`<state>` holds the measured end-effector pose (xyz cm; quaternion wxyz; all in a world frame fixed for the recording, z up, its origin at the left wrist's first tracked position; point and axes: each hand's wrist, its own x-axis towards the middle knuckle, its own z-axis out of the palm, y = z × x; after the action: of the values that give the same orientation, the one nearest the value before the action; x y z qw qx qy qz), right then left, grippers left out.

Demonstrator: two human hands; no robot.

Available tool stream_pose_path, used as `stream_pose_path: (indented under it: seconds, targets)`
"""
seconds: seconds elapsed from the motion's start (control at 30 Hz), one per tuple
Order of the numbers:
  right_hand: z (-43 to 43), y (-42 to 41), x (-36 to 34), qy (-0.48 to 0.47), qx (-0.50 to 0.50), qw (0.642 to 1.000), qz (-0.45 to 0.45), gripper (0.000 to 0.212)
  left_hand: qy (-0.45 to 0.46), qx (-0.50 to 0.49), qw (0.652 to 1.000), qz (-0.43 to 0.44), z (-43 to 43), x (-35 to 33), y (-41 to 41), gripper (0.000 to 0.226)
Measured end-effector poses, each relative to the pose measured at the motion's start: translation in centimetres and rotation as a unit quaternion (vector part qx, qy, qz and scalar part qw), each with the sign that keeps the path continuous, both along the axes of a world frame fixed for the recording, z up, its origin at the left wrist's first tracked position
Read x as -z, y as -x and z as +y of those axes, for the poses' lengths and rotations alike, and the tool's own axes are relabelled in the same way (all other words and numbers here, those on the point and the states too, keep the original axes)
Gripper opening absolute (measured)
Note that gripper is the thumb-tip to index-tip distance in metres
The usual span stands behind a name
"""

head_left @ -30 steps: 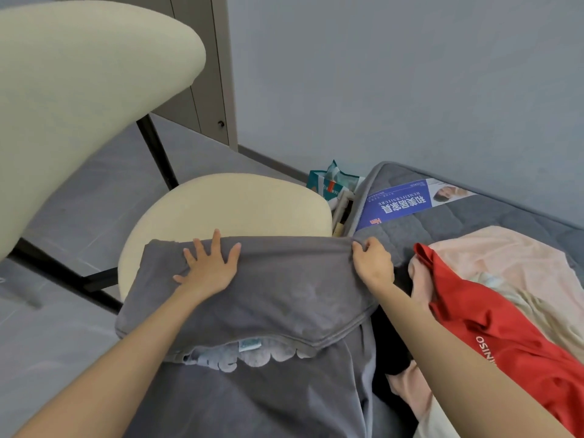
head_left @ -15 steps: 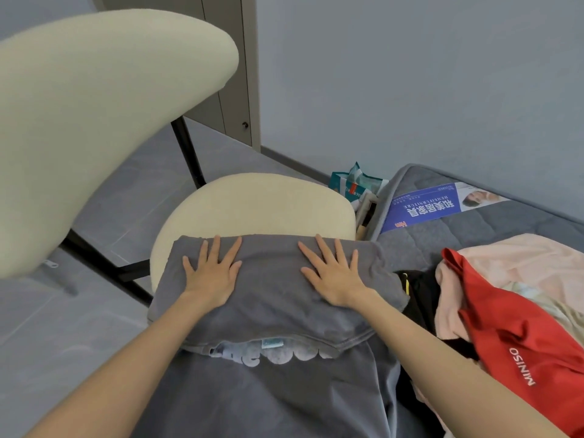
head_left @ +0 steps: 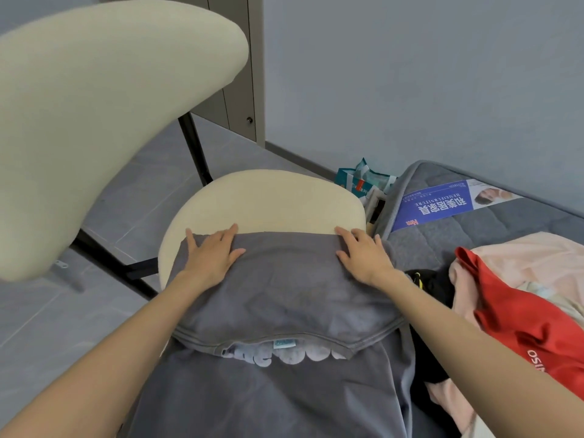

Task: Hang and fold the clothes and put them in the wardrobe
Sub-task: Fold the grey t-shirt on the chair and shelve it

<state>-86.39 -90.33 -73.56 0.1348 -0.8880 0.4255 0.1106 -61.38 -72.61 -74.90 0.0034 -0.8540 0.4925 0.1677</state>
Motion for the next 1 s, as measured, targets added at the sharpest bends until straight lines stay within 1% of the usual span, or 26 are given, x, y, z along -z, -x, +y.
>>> stream_pose_path:
  seconds: [0.07,0.17,0.23,0.3,0.33,0.37,0.43,0.53,0.6,0.67,0.77,0.83,0.93,1.0]
  targets:
    - [-1.2,-0.6,-0.9,-0.007,-0.009,0.999,0.046,0.056,-0.006,0.034,0.999,0.006,-0.2,-0.6,-0.4,0.057]
    - [-2.6,-1.1,-2.2,-0.061,-0.017,0.994,0.093,0.055,-0.069,0.085,0.994,-0.023,-0.5,-1.7,-1.2,0.057]
    - [-2.8,-1.4,-2.9,-0.089,-0.054,0.987,0.126,0.046,-0.125,0.128,0.981,-0.07,-1.1,-2.6,-1.4,0.05]
    - [-2.8,-1.7,-3.7,-0.07,-0.099,0.981,0.151,0.034,-0.16,0.163,0.968,-0.105,-1.7,-3.6,-1.4,0.042]
    - [-2.9,-2.0,-4.3,-0.045,-0.113,0.981,0.149,0.029,-0.16,0.169,0.966,-0.115,-2.1,-4.2,-1.5,0.039]
    - [-3.1,-2.3,-5.0,-0.013,-0.12,0.983,0.137,0.025,-0.149,0.164,0.967,-0.127,-2.4,-5.0,-1.7,0.036]
    - [-3.8,-3.1,-6.9,0.058,-0.118,0.986,0.098,0.021,-0.097,0.132,0.973,-0.159,-3.3,-7.1,-2.4,0.03]
    - [-5.4,-4.3,-10.0,0.149,-0.085,0.985,0.027,0.026,0.0,0.068,0.976,-0.208,-5.2,-10.6,-3.8,0.019]
    - [-6.1,-5.0,-11.8,0.186,-0.061,0.98,-0.026,0.03,0.041,0.045,0.969,-0.238,-6.6,-12.6,-4.7,0.02]
    - [-6.4,-5.6,-13.1,0.212,-0.04,0.974,-0.066,0.033,0.075,0.037,0.961,-0.264,-7.5,-14.1,-5.4,0.025]
    - [-6.2,-5.9,-13.5,0.238,-0.025,0.966,-0.096,0.03,0.116,0.039,0.95,-0.287,-7.4,-14.4,-5.8,0.032]
    - [-5.4,-5.6,-12.7,0.234,-0.031,0.967,-0.09,0.025,0.127,0.05,0.948,-0.287,-6.5,-13.5,-5.7,0.032]
    - [-2.9,-4.3,-10.8,0.206,-0.065,0.974,-0.064,0.027,0.094,0.067,0.954,-0.278,-4.1,-10.7,-5.2,0.034]
    - [-0.9,-3.2,-9.5,0.181,-0.107,0.976,-0.053,0.029,0.083,0.059,0.963,-0.251,-1.9,-8.3,-4.8,0.039]
